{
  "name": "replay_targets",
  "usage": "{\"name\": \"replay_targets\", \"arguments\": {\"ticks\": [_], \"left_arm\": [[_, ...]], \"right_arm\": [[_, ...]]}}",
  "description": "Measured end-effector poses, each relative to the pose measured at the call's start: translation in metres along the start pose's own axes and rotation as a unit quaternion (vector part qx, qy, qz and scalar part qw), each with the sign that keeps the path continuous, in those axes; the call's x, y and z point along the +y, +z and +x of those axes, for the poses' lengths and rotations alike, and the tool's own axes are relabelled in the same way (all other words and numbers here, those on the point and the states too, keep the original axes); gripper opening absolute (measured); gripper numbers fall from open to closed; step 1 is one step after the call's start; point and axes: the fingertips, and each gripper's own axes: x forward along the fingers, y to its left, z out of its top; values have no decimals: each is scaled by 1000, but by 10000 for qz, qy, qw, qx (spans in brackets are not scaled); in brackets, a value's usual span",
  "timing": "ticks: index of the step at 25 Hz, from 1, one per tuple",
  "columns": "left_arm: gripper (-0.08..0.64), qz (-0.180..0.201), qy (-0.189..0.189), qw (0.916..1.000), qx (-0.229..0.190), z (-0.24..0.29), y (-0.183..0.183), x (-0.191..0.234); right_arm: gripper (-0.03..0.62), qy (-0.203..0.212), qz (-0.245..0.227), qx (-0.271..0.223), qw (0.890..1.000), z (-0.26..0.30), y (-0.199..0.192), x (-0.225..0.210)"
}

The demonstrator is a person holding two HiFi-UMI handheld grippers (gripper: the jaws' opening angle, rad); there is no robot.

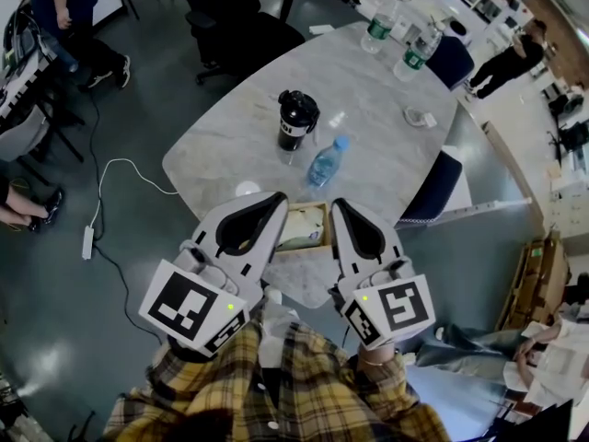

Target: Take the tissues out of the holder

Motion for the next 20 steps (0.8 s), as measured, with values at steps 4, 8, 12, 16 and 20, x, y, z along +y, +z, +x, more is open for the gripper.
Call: {"name": "replay_targets", "arguments": {"ticks": [4,8,12,16,20], "left_arm": [[18,-4,44,10000,4,0,1,3],[17,-21,57,10000,13,2,0,6],[17,-48,82,10000,29,3,-2,7],[18,-74,109,9999,53,2,-4,9],[17,-107,184,9997,113,0,-11,14]], "right_arm": [[11,145,76,70,9998,4,-2,4],[12,220,129,102,9996,6,-3,3],[38,346,202,170,9991,8,-6,4],[65,464,226,285,9983,10,-9,7],[105,628,268,472,9966,13,-20,9]]}}
